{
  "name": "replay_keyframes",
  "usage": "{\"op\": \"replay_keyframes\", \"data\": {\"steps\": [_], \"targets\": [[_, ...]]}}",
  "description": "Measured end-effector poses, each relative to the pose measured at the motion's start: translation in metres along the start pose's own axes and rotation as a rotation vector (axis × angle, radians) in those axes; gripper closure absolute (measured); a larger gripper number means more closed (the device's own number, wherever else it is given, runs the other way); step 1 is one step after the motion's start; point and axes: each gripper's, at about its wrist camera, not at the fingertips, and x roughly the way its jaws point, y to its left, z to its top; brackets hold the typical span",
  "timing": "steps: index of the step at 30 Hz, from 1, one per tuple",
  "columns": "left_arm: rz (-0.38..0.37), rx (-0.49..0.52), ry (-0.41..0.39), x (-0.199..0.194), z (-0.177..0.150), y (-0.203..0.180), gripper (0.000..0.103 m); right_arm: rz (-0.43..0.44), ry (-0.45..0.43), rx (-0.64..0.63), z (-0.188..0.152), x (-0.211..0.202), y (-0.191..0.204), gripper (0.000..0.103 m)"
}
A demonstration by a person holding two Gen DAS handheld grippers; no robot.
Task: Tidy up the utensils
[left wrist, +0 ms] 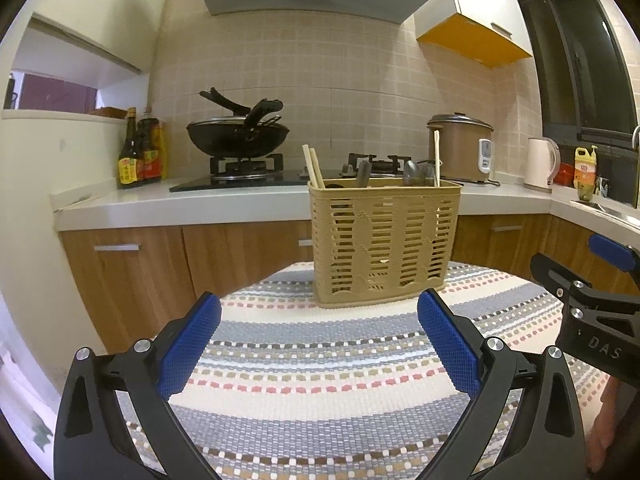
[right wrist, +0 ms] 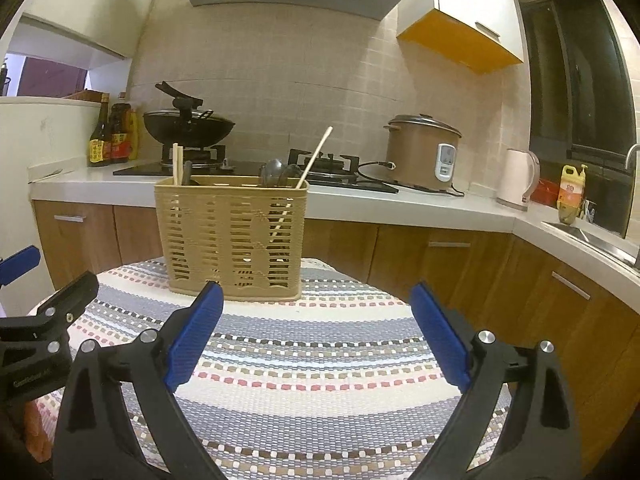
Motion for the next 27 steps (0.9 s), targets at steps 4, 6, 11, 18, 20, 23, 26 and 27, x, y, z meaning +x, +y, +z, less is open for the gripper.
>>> {"op": "replay_keyframes", "data": {"steps": [4, 6, 11, 18, 20, 23, 26, 27], "targets": [[-0.002, 0.025, 0.004, 0.0020, -0.0015, -0.0053, 0.008, 0.005, 0.007, 0.017, 0.0007, 0.0021, -0.0047, 0.012], [-0.012, 0.029, 0.002, 0.0030, -0.0011, -0.0065, 0.008, 0.000, 0.009, 0.016, 0.0004, 0.0030, -0.0051, 0.012], [-0.014, 0.026, 0.012, 0.0077, -0.0004, -0.0063, 0.008, 0.002, 0.015, 0.017, -0.0004, 0.0056, -0.0063, 0.011], [-0.011, 0.024, 0.006, 0.0076, -0.0005, -0.0046, 0.008, 0.006, 0.020, 0.015, -0.0002, 0.0063, -0.0062, 0.010], [-0.011, 0.026, 0.002, 0.0065, -0.0008, -0.0045, 0.008, 0.006, 0.022, 0.015, -0.0002, 0.0072, -0.0061, 0.010], [-0.012, 0.027, -0.001, 0.0060, -0.0011, -0.0045, 0.008, 0.007, 0.026, 0.013, -0.0008, 0.0078, -0.0058, 0.010], [-0.011, 0.027, -0.005, 0.0050, -0.0014, -0.0047, 0.008, 0.006, 0.028, 0.013, -0.0008, 0.0086, -0.0053, 0.010], [-0.010, 0.027, -0.006, 0.0045, -0.0016, -0.0050, 0.008, 0.008, 0.030, 0.014, -0.0007, 0.0088, -0.0054, 0.010]]}}
